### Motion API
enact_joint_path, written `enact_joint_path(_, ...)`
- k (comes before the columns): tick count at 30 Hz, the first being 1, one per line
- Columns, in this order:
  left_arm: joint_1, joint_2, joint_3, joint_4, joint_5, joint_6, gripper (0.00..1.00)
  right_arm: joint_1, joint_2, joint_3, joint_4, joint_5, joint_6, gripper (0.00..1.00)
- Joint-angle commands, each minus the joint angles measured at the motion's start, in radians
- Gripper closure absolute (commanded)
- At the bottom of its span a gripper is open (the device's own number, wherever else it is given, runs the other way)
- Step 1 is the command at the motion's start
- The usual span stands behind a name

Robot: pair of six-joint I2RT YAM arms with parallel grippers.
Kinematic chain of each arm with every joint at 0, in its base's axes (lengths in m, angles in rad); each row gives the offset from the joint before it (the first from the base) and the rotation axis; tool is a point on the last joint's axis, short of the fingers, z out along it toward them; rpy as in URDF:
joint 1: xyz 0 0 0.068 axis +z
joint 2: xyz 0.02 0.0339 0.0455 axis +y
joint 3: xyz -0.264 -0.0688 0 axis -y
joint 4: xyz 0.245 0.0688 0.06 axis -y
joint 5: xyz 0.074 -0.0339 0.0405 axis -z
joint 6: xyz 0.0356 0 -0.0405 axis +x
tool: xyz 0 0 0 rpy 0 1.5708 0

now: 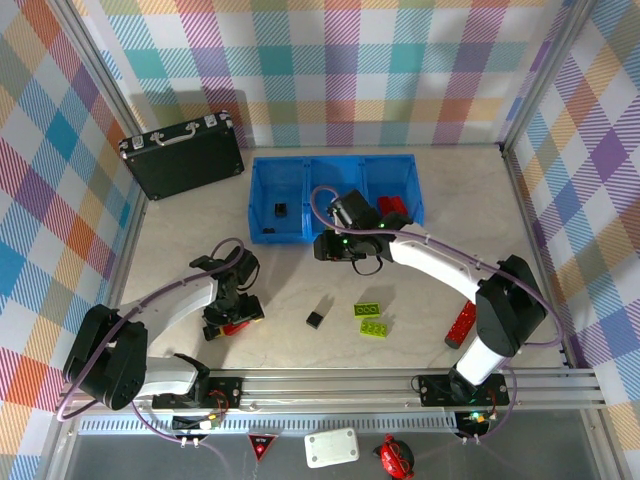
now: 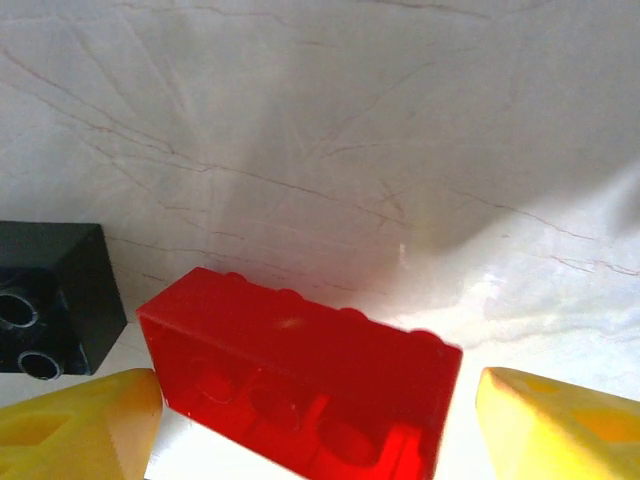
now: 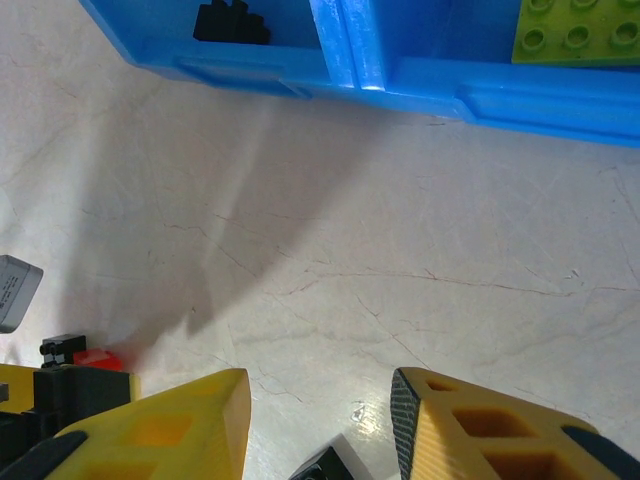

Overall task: Sort the legos into containers by color
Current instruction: Pick up the lego from the bottom-left of the table.

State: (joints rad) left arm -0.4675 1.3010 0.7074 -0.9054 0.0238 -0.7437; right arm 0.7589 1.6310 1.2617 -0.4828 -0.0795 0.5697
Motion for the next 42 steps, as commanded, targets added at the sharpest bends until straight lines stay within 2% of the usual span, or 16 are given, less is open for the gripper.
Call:
enact_joint_path(1,-0.017,0.006,0.040,-0.005,-0.020,0.001,0.17,-0.004,-0.034,-0.016,0.010,0.003,0.019,0.57)
enact_joint_path(11,-0.033,-0.011,0.064,-0.056,-0.062,-0.001,0.13,-0.004,-0.032,-0.016,0.007,0.003,0.016,0.57)
enact_joint_path(19,-0.031,0.049,0.005,0.028,-0.030,0.022,0.15,-0.004,-0.035,-0.026,0.003,0.007,0.015,0.57)
enact_joint_path(23,-0.031,0.055,-0.008,0.045,-0.032,0.027,0.19,-0.004,-0.044,-0.030,-0.001,0.012,0.016,0.57)
enact_joint_path(29,-0.031,0.028,-0.008,0.042,-0.039,0.022,0.32,-0.005,-0.054,-0.039,-0.002,0.014,0.014,0.57)
enact_joint_path(42,-0.033,-0.031,0.070,0.003,-0.022,0.033,0.35,-0.004,-0.128,-0.075,-0.039,0.048,0.013,0.57)
